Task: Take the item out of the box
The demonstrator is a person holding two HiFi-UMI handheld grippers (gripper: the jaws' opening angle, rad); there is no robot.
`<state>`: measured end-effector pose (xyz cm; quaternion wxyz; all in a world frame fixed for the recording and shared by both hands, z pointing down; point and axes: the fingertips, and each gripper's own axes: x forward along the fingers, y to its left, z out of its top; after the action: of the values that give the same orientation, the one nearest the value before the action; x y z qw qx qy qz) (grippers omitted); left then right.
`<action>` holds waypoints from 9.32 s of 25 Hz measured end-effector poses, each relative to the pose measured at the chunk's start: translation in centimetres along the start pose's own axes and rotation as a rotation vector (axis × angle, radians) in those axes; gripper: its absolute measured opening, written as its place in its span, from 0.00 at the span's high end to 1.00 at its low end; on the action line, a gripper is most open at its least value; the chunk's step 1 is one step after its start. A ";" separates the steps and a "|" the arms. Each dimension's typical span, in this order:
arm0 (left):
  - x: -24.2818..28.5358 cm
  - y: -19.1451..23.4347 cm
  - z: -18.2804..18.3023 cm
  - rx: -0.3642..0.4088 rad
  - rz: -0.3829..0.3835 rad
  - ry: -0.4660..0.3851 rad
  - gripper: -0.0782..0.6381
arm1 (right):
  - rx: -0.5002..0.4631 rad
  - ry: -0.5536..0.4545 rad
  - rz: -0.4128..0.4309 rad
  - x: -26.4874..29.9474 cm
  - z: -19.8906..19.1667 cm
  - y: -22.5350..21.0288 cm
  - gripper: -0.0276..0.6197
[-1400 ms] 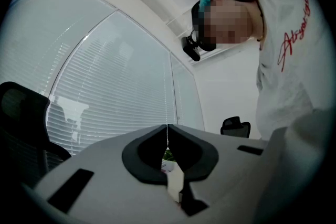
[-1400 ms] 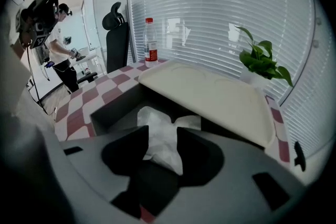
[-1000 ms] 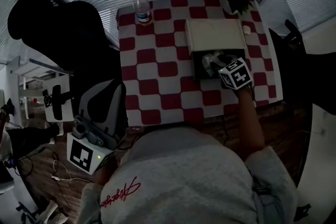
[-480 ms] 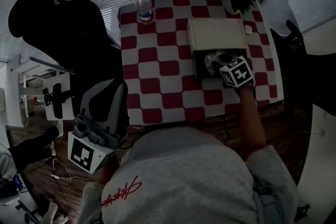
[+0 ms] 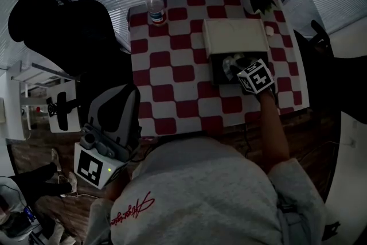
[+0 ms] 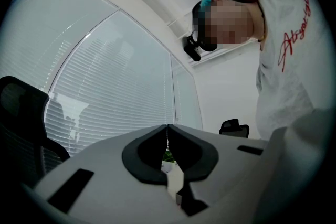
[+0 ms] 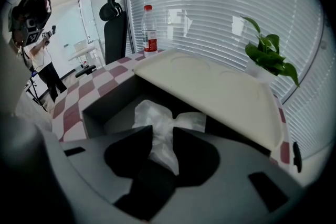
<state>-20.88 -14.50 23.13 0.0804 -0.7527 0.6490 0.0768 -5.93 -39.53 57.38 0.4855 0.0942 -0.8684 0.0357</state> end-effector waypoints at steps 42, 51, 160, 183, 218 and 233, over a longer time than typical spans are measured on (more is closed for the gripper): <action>-0.2 -1.1 0.5 -0.009 -0.046 -0.017 0.87 | -0.140 -0.019 -0.084 0.0 0.1 0.4 0.88; -0.1 -1.1 0.6 -0.005 -0.053 -0.019 0.87 | -0.145 -0.028 -0.106 -0.4 0.3 0.6 0.89; 5.8 -7.3 -0.5 -0.087 -0.376 -0.032 0.87 | 0.084 -0.893 -0.449 -28.7 6.9 5.0 0.89; 6.8 -8.1 0.0 -0.091 -0.400 -0.047 0.87 | 0.029 -1.015 -0.471 -34.8 8.4 7.6 0.89; 7.4 -8.2 0.1 -0.079 -0.405 -0.066 0.87 | 0.016 -1.108 -0.409 -37.4 8.6 9.8 0.89; 7.6 -8.1 0.4 -0.098 -0.411 -0.054 0.87 | 0.008 -1.100 -0.404 -37.0 8.9 10.0 0.89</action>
<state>-11.80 -20.62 21.27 0.0749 -0.8700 0.4747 0.1106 3.56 -26.34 21.56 -0.0400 0.2642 -0.9575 -0.1086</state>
